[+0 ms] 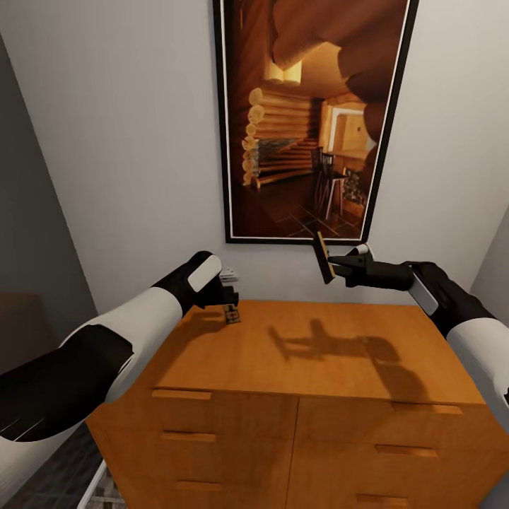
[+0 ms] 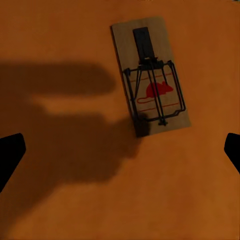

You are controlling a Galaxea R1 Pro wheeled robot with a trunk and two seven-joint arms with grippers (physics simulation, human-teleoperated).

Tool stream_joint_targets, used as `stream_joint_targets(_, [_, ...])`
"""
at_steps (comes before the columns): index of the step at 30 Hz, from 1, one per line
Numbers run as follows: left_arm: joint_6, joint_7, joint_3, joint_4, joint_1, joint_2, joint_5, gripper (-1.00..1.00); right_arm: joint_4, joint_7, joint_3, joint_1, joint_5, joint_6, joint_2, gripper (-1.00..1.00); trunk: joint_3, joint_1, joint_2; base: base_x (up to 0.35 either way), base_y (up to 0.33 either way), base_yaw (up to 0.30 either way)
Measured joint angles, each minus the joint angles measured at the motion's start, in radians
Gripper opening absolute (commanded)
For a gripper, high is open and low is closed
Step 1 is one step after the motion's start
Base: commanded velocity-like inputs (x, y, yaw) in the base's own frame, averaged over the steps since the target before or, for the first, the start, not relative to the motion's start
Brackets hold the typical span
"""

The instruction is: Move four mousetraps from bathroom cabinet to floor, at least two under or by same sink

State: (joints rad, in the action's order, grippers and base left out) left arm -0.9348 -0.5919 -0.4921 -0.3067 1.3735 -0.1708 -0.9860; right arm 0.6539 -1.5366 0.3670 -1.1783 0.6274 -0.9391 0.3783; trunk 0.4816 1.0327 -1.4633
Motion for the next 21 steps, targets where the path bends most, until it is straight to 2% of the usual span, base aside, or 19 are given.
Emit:
stream_joint_targets(8, [0.001,0.002,0.004,-0.006,0.0,0.0,-0.004,1.0,0.0,0.0,0.0,0.0,0.0,0.0,0.0,-1.0,0.0,0.0,0.0,0.0,0.0,0.0])
stream_joint_targets(21, [0.026,0.001,0.032,-0.009,0.0,0.0,-0.007,1.0,0.0,0.0,0.001,0.0,0.0,0.0,0.005,-1.0,0.0,0.0,0.0,0.005,0.0,0.0])
